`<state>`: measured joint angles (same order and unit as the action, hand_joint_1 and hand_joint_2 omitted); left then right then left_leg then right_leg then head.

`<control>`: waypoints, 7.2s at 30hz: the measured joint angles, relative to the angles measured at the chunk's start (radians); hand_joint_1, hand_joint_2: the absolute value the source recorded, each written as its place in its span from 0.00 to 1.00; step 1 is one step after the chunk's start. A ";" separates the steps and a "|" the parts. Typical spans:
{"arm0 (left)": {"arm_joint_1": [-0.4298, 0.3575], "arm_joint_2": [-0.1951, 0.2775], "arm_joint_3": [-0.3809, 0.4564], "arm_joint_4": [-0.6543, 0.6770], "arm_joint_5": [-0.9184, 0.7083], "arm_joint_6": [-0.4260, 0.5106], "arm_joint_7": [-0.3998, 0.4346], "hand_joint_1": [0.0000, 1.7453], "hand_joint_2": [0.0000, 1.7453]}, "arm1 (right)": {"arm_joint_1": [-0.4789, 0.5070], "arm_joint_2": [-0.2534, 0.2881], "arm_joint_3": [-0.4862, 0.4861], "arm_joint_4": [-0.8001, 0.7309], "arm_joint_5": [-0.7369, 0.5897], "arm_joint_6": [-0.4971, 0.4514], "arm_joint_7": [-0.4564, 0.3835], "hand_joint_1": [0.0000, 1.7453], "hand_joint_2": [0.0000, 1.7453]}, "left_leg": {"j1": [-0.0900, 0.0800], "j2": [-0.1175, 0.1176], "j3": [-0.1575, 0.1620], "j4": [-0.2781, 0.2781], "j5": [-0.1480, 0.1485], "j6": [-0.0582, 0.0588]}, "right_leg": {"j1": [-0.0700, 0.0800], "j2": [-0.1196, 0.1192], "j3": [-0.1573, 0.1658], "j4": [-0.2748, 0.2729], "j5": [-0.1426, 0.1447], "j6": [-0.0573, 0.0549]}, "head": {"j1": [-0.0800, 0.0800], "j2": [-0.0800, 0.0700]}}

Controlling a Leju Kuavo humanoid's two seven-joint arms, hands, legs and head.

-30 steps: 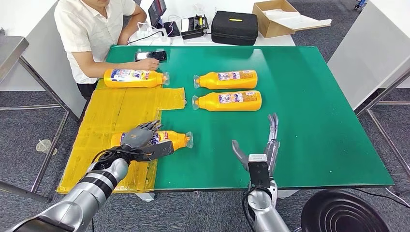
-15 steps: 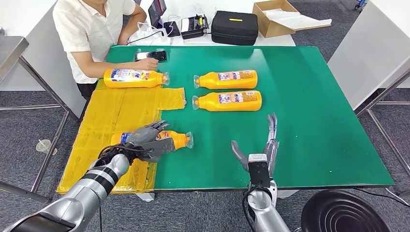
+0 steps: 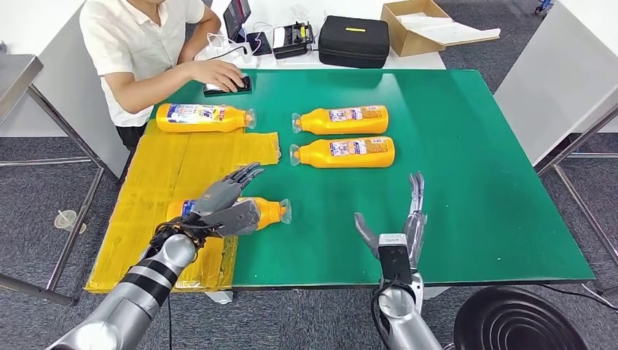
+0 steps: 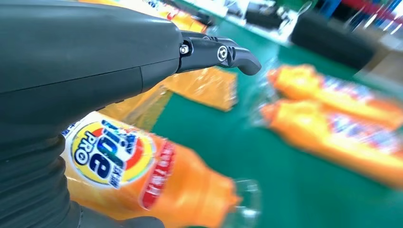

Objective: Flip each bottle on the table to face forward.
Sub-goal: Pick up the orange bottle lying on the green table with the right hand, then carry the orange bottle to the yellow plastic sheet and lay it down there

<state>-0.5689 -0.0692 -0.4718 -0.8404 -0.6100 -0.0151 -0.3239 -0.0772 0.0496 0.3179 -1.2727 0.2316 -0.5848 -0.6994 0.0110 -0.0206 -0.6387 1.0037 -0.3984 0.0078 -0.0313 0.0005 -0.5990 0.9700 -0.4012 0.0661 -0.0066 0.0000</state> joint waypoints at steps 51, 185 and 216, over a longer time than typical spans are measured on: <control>0.277 0.002 -0.062 -0.423 0.291 0.028 -0.004 0.00 1.00 | -0.373 -0.269 -0.110 0.664 0.827 0.362 0.496 0.00 1.00 | -0.001 0.000 0.005 0.000 0.000 0.001 | -0.001 -0.001 0.005 -0.001 0.001 0.001 | 0.000 0.000; 0.210 -0.183 -0.015 -0.217 0.970 -0.147 -0.093 0.00 1.00 | -0.203 -0.050 0.193 0.187 0.104 0.734 0.101 1.00 1.00 | 0.000 0.000 0.000 0.000 0.001 0.002 | 0.000 0.000 0.001 0.000 0.002 0.002 | 0.000 0.000; 0.194 -0.197 -0.014 -0.227 1.008 0.039 -0.121 1.00 1.00 | -0.204 0.000 0.206 0.321 0.021 0.462 0.108 0.00 0.00 | 0.000 0.000 -0.001 0.000 0.001 0.002 | -0.001 0.000 0.000 0.000 0.002 0.002 | 0.000 0.000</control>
<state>-0.3746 -0.2661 -0.4862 -1.0677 0.3983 0.0234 -0.4451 -0.2809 0.0494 0.5240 -0.9521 0.2528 -0.1229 -0.5915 0.0105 -0.0207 -0.6392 1.0038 -0.3972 0.0100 -0.0318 0.0003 -0.5987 0.9698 -0.3995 0.0681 -0.0069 0.0000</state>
